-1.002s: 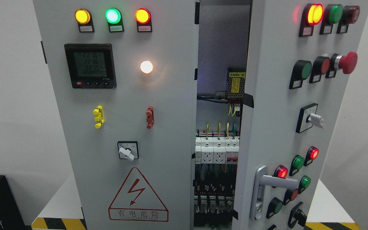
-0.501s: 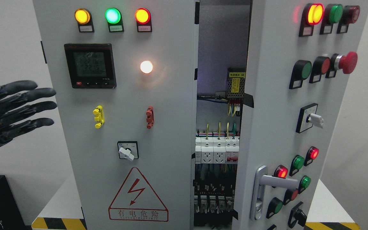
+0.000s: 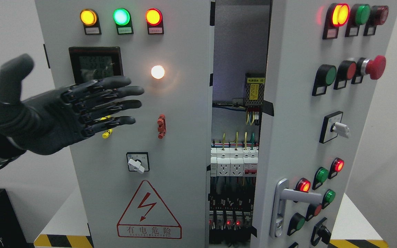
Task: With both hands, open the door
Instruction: 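Reach the left hand into the gap behind the push-button door edge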
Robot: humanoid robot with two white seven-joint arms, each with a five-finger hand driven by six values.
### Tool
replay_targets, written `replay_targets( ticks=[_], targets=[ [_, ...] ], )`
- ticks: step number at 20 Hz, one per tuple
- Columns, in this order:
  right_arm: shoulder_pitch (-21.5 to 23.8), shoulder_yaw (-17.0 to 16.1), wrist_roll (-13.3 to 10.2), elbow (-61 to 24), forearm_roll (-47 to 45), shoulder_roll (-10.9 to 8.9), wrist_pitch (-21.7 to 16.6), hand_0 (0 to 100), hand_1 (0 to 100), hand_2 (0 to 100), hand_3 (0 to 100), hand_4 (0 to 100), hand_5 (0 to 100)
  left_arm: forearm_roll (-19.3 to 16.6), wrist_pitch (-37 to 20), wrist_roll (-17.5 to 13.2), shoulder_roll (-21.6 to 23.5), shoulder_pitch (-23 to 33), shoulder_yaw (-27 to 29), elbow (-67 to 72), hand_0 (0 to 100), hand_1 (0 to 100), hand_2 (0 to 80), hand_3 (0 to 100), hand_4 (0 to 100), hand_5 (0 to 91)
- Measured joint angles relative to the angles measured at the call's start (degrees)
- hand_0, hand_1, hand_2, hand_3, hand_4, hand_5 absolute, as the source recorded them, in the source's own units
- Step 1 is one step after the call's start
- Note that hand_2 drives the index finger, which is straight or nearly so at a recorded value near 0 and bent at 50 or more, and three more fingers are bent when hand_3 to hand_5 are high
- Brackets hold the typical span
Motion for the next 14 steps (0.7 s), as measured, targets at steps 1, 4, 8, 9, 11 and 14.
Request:
replay_targets(
  ticks=[1, 4, 8, 9, 11, 14],
  targets=[
    [0.0, 0.0, 0.0, 0.0, 0.0, 0.00, 0.0, 0, 0, 0, 0, 0, 0, 0.3, -0.1, 0.1, -1.5, -1.3, -2.5, 0.7, 0, 0, 0.0, 0, 0, 0.0],
    [0.0, 0.0, 0.0, 0.0, 0.0, 0.00, 0.0, 0, 0, 0, 0, 0, 0, 1.3, -0.3, 0.2, -5.9, -4.1, -8.9, 3.3, 0, 0, 0.0, 0, 0, 0.0],
    [0.0, 0.0, 0.0, 0.0, 0.0, 0.00, 0.0, 0, 0, 0, 0, 0, 0, 2.7, -0.3, 0.2, -11.4, -6.7, -14.5, 6.3, 0, 0, 0.0, 0, 0, 0.0],
    [0.0, 0.0, 0.0, 0.0, 0.0, 0.00, 0.0, 0, 0, 0, 0, 0, 0, 3.0, -0.3, 0.2, -12.6, -7.2, -15.3, 6.8, 0, 0, 0.0, 0, 0, 0.0],
    [0.0, 0.0, 0.0, 0.0, 0.0, 0.00, 0.0, 0, 0, 0, 0, 0, 0, 3.3, -0.5, 0.2, -15.0, -7.9, -16.3, 7.9, 0, 0, 0.0, 0, 0, 0.0],
    [0.0, 0.0, 0.0, 0.0, 0.0, 0.00, 0.0, 0, 0, 0, 0, 0, 0, 3.7, 0.0, 0.3, -18.0, -8.6, -17.0, 9.0, 0, 0, 0.0, 0, 0, 0.0]
  ],
)
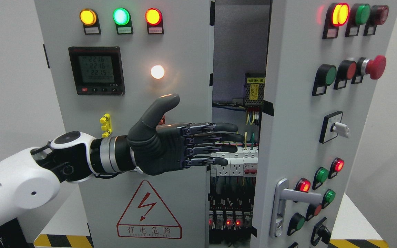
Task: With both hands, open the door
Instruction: 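Reach the left hand into the gap behind the push-button door edge, then push the push-button door open with the left hand, swinging it away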
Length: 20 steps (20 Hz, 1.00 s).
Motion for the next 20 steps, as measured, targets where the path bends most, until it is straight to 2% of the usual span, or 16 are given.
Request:
replay_targets(
  ticks=[4, 7, 11, 14, 20],
  targets=[
    [0.0, 0.0, 0.0, 0.0, 0.0, 0.00, 0.0, 0, 0, 0, 0, 0, 0, 0.2, 0.4, 0.0, -3.9, -0.5, 0.2, 1.3, 0, 0, 0.0, 0, 0, 0.0],
    [0.0, 0.0, 0.0, 0.0, 0.0, 0.00, 0.0, 0, 0, 0, 0, 0, 0, 0.1, 2.7, 0.2, -7.1, -0.7, 1.3, 2.5, 0, 0, 0.0, 0, 0, 0.0],
    [0.0, 0.0, 0.0, 0.0, 0.0, 0.00, 0.0, 0, 0, 0, 0, 0, 0, -1.2, 5.5, 2.7, -11.8, -0.9, 3.3, 4.3, 0, 0, 0.0, 0, 0, 0.0],
    [0.0, 0.0, 0.0, 0.0, 0.0, 0.00, 0.0, 0, 0, 0, 0, 0, 0, -2.6, 5.9, 6.2, -15.3, -1.0, 4.4, 5.3, 0, 0, 0.0, 0, 0, 0.0],
    [0.0, 0.0, 0.0, 0.0, 0.0, 0.00, 0.0, 0, 0, 0, 0, 0, 0, -4.6, 6.0, 16.8, -23.0, -1.5, 6.0, 6.3, 0, 0, 0.0, 0, 0, 0.0]
  ],
)
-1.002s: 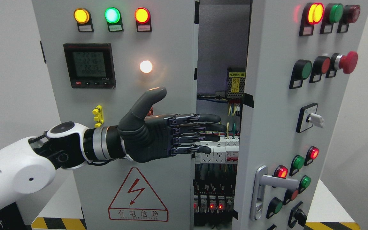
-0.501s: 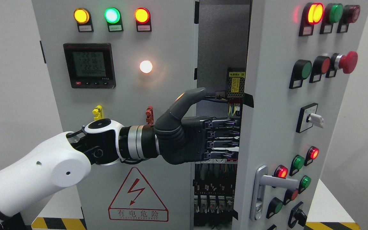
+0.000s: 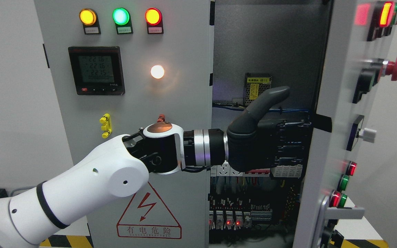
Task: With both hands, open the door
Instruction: 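Push the push-button door open with the left hand, swinging it away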
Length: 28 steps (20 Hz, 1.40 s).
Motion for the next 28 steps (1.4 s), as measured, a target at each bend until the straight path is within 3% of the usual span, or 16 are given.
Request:
replay_targets(
  ticks=[15, 28],
  targets=[
    [0.0, 0.0, 0.0, 0.0, 0.0, 0.00, 0.0, 0, 0, 0, 0, 0, 0, -7.5, 0.5, 8.9, -16.8, -0.1, 2.7, 0.1, 0, 0, 0.0, 0, 0, 0.0],
    [0.0, 0.0, 0.0, 0.0, 0.0, 0.00, 0.0, 0, 0, 0, 0, 0, 0, -8.8, -2.0, 13.8, -23.2, 0.0, 2.6, 3.1, 0, 0, 0.0, 0, 0, 0.0]
  ],
)
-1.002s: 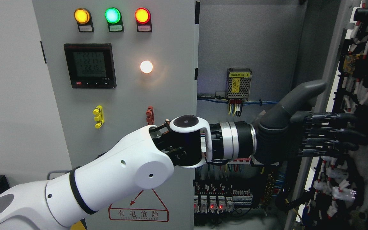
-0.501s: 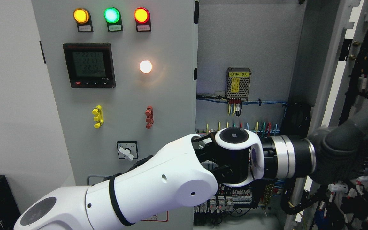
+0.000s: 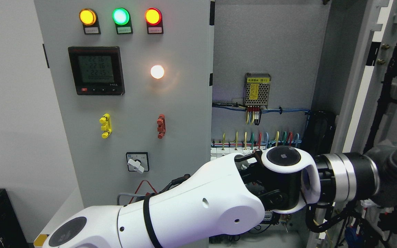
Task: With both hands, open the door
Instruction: 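Push the push-button door open with the left hand, swinging it away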
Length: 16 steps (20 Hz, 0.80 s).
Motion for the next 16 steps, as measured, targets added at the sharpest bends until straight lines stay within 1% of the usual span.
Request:
replay_targets(
  ticks=[4, 7, 9, 12, 14, 16],
  targets=[
    [0.0, 0.0, 0.0, 0.0, 0.0, 0.00, 0.0, 0, 0, 0, 0, 0, 0, 0.1, -0.1, 0.5, -0.5, 0.0, -0.2, 0.3, 0, 0, 0.0, 0, 0, 0.0],
    [0.0, 0.0, 0.0, 0.0, 0.0, 0.00, 0.0, 0, 0, 0, 0, 0, 0, 0.2, 0.7, -2.5, 1.5, 0.5, -0.3, -0.9, 0, 0, 0.0, 0, 0, 0.0],
    [0.0, 0.0, 0.0, 0.0, 0.0, 0.00, 0.0, 0, 0, 0, 0, 0, 0, 0.3, 0.9, -4.5, 4.4, 1.7, -0.2, -2.6, 0, 0, 0.0, 0, 0, 0.0],
    [0.0, 0.0, 0.0, 0.0, 0.0, 0.00, 0.0, 0, 0, 0, 0, 0, 0, 0.4, 1.0, -5.8, 10.6, 5.4, -0.1, -6.5, 0, 0, 0.0, 0, 0, 0.0],
    [0.0, 0.0, 0.0, 0.0, 0.0, 0.00, 0.0, 0, 0, 0, 0, 0, 0, -0.2, 1.0, -6.1, 15.5, 10.0, 0.0, -9.8, 0, 0, 0.0, 0, 0, 0.0],
    [0.0, 0.0, 0.0, 0.0, 0.0, 0.00, 0.0, 0, 0, 0, 0, 0, 0, -2.2, 1.2, -6.4, 20.5, 16.5, 0.1, -13.0, 0, 0, 0.0, 0, 0, 0.0]
  ],
)
